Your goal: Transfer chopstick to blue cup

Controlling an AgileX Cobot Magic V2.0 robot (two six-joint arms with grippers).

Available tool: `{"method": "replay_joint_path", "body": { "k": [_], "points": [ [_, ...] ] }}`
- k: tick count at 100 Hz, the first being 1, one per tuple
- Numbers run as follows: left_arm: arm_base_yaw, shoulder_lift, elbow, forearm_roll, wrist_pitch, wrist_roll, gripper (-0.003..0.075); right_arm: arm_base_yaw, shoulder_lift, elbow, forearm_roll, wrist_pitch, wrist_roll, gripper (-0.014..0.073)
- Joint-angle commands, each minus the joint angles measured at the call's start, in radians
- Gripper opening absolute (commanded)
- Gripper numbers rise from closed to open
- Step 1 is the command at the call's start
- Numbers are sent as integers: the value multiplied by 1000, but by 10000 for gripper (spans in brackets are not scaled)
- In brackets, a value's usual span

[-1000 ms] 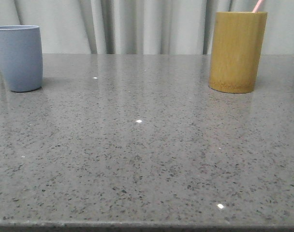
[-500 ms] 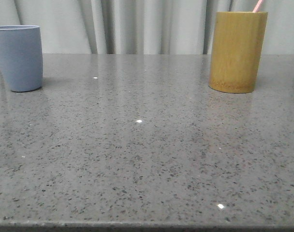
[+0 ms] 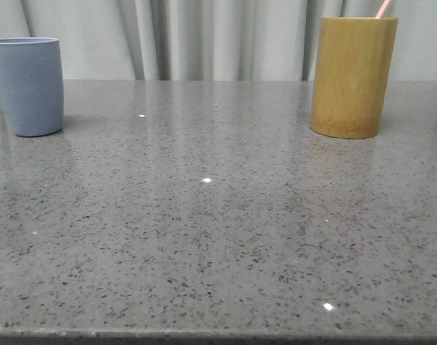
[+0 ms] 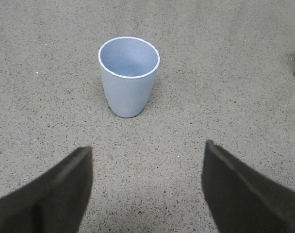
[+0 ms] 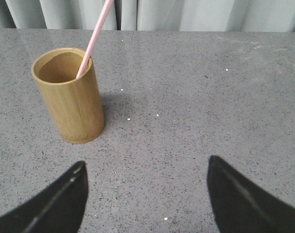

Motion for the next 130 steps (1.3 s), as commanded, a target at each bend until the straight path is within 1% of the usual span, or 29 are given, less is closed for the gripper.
{"method": "replay_joint_path", "body": {
  "k": [1,9,21,41,61,81,96,114,130],
  "points": [
    [3,4,-37,-22,-64,-5,524,-5,9,-35,-6,-82,-7,562],
    [3,11,-46,-22,-75,-5,524,-5,9,-35,-6,-82,-7,562],
    [3,81,-99,-18,-79,-5,524,-5,9,-35,-6,-85,-7,562],
    [3,310,-272,-18,-73,-5,522,-5,9,-35,-6,-94,-7,562],
    [3,552,-465,-7,-11,-5,522,-5,9,-35,-6,-95,-7,562],
    [3,720,-606,1,37,-5,512,-5,9,-35,-6,-95,-7,562],
    [3,784,-635,59,46,-38,512,-5,9,-35,-6,-90,-7,562],
    [3,814,-635,68,46,-46,512,-5,9,-35,-6,-88,-7,562],
    [3,840,-635,106,48,-75,512,-5,9,-35,-6,-88,-7,562]
  ]
}}
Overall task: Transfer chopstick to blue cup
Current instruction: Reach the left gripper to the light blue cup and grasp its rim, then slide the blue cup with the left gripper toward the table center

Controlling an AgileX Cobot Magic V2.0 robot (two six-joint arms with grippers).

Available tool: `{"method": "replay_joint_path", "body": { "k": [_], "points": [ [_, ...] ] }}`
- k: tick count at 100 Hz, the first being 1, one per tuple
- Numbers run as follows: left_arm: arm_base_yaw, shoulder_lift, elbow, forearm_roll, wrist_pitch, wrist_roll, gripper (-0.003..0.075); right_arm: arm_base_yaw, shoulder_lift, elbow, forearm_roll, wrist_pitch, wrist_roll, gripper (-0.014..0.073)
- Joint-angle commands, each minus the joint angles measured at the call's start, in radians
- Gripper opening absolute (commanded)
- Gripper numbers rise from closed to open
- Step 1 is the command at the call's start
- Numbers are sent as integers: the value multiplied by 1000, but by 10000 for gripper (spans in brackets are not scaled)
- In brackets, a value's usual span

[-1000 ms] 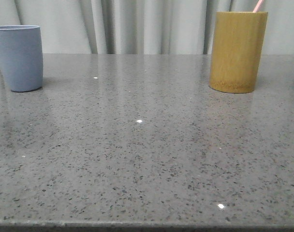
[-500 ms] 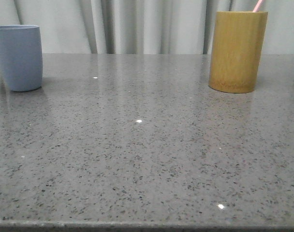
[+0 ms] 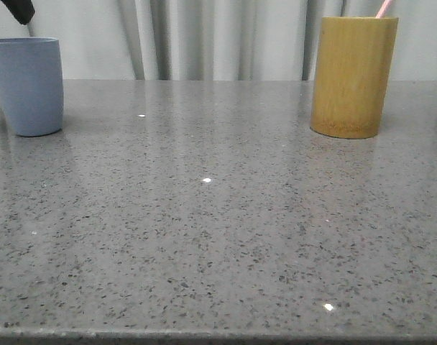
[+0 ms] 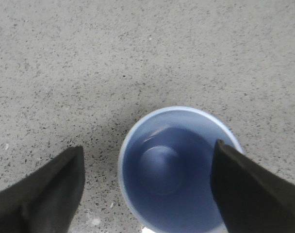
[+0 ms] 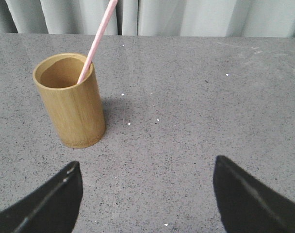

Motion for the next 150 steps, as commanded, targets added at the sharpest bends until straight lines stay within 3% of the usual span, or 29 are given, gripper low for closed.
{"method": "replay_joint_path", "body": {
  "k": [1,23,35,51,69,97,150],
  "points": [
    [3,-20,-36,8,-40,-25,512,-5,9,-35,-6,-70,-5,562],
    [3,31,-36,8,-32,-25,507,-5,9,-35,-6,-70,-5,562],
    [3,52,-36,8,-28,-25,449,-5,9,-35,-6,-70,-5,562],
    [3,70,-36,8,-23,-25,285,-5,9,-35,-6,-70,-5,562],
    [3,70,-42,8,-16,-25,-22,-5,9,-35,-6,-70,-5,562],
    [-30,70,-133,-19,88,-23,-19,-5,9,-35,-6,-70,-5,562],
    [-310,165,-355,-17,192,-14,-19,-5,9,-35,-6,-70,-5,562]
  ]
}}
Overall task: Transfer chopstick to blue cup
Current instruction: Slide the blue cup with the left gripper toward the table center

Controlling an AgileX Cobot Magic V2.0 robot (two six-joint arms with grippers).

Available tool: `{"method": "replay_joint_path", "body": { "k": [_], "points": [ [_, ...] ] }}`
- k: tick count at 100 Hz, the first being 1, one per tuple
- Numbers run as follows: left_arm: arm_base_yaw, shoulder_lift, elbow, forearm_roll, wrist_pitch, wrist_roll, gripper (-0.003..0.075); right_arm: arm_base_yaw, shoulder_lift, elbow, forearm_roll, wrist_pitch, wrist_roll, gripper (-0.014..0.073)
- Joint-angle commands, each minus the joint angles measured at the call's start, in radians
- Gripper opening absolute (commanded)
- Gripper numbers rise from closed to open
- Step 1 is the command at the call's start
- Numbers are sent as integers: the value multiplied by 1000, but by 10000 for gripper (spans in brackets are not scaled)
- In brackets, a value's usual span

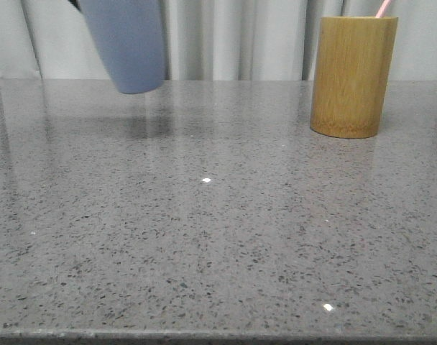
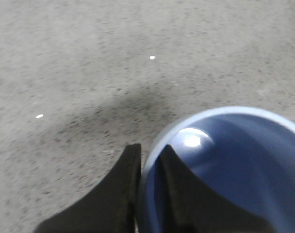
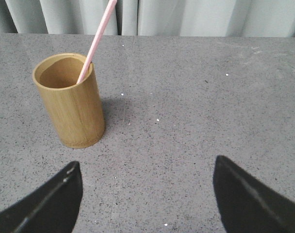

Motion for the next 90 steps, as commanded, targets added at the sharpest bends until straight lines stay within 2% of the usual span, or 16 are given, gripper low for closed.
{"method": "replay_joint_path", "body": {
  "k": [1,26,90],
  "points": [
    [-38,-15,-60,-15,-24,-3,-19,-5,9,-35,-6,-70,-5,562],
    [-87,65,-84,-13,17,-3,-19,-5,9,-35,-6,-70,-5,562],
    [-94,87,-84,-13,31,35,-19,-5,9,-35,-6,-71,-5,562]
  ]
}}
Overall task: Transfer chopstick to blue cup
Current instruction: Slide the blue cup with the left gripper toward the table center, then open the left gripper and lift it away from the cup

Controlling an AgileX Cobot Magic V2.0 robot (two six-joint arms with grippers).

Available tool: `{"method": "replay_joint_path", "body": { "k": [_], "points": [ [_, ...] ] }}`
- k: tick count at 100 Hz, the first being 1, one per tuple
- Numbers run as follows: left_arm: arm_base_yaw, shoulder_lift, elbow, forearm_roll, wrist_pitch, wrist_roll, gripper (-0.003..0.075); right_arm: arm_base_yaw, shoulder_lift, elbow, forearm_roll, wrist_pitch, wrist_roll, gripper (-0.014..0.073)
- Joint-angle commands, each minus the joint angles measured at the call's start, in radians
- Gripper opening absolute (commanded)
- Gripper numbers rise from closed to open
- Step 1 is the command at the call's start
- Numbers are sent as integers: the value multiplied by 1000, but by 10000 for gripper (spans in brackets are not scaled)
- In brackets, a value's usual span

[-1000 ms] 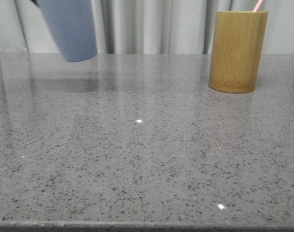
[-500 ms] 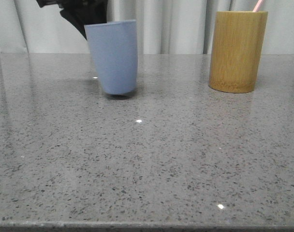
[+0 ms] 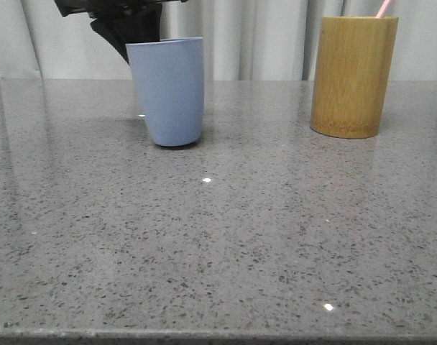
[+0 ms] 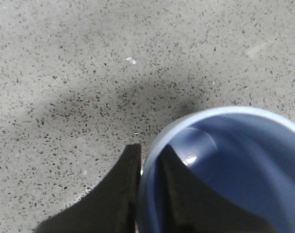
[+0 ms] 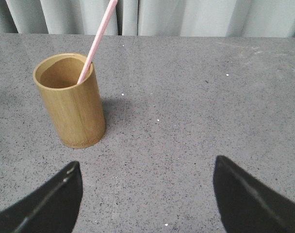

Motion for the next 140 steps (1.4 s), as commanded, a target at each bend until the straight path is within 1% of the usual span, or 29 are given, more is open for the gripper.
{"method": "replay_joint_path", "body": {
  "k": [1,31,37,42,48,55,61,62,70,75,97,117,140],
  "points": [
    [-11,-49,-34,-15,-26,11,-19,-5,9,-35,-6,-71,-5,562],
    [-15,-46,-34,-9,-20,15,-15,-5,9,-35,-6,-71,-5,562],
    [-15,-46,-34,-9,-18,17,8,-5,9,-35,-6,-71,-5,562],
    [-15,-46,-34,-9,-17,18,50,-5,9,-35,-6,-72,-5,562],
    [-15,-46,-34,-9,-13,18,134,-5,9,-35,-6,-73,-5,562],
    [-15,-46,-34,-9,-7,18,272,-5,9,-35,-6,-75,-5,562],
    [-15,-46,-34,-9,-6,18,363,-5,9,-35,-6,-78,-5,562],
    [-15,-46,-34,-9,-6,18,398,-5,9,-35,-6,-79,-5,562],
    [-15,-46,-35,-9,-5,18,496,-5,9,-35,-6,-79,-5,562],
    [-15,-46,-36,-9,-5,18,526,-5,9,-35,-6,-79,-5,562],
    [-15,-75,-38,-17,1,13,529,-5,9,-35,-6,-79,-5,562],
    [-15,-151,-38,-17,6,12,526,-5,9,-35,-6,-79,-5,562],
    [-2,-275,-38,74,4,12,526,-5,9,-35,-6,-79,-5,562]
  ]
}}
